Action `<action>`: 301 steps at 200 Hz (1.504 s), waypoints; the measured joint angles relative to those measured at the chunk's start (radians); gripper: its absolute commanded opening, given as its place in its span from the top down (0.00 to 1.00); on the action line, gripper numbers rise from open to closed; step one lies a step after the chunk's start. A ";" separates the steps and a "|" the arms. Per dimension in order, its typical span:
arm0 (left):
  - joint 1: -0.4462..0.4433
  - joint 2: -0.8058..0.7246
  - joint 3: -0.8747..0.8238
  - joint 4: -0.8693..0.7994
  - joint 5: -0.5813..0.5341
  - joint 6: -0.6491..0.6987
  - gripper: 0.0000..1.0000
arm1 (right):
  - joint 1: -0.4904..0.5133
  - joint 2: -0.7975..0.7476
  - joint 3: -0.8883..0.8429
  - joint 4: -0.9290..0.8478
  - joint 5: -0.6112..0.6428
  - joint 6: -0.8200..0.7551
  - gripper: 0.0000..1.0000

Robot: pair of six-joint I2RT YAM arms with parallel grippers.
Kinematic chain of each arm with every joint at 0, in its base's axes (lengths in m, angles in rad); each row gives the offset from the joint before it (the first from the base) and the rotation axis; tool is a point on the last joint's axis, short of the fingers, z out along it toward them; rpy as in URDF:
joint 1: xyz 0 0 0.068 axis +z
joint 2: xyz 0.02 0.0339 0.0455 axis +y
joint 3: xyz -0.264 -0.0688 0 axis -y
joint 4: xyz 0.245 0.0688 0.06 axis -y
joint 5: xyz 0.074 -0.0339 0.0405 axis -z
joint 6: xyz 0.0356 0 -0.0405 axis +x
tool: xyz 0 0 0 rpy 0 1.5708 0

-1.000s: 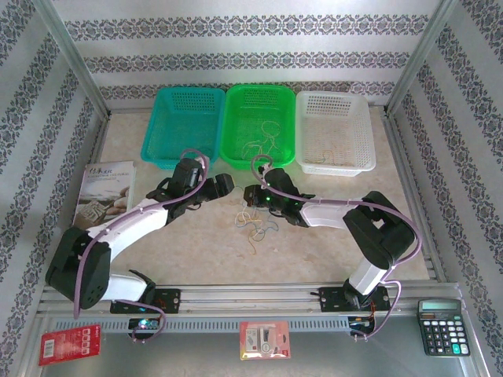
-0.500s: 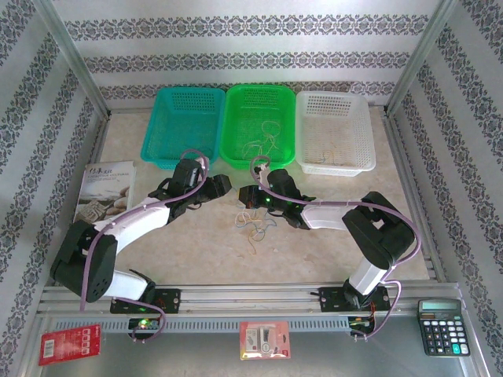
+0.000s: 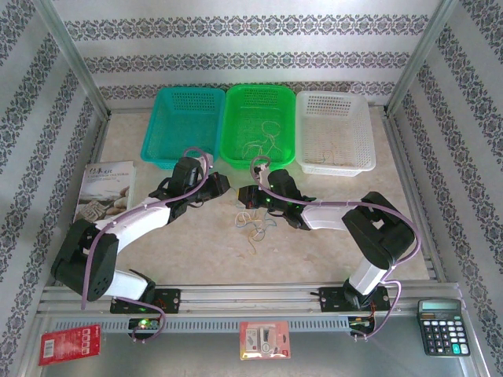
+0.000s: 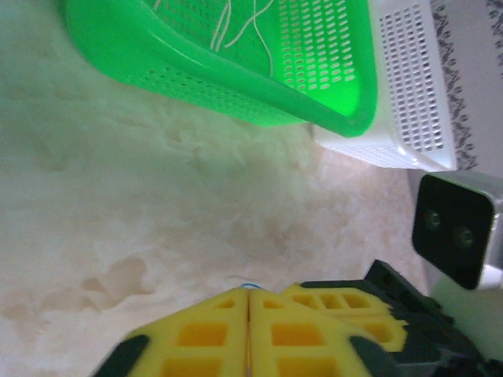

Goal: Untangle the cables

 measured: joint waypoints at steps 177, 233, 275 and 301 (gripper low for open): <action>0.023 -0.144 0.012 -0.120 -0.105 -0.004 0.34 | 0.010 0.019 -0.001 -0.071 0.080 -0.006 0.74; 0.110 -0.233 -0.032 -0.195 -0.201 -0.006 0.23 | 0.096 0.019 0.187 -0.402 0.236 -0.107 0.74; 0.257 -0.297 -0.032 -0.212 -0.204 -0.005 0.19 | 0.150 0.036 0.350 -0.618 0.327 -0.169 0.66; 0.331 -0.304 -0.032 -0.227 -0.184 -0.001 0.19 | 0.170 0.103 0.474 -0.737 0.365 -0.190 0.68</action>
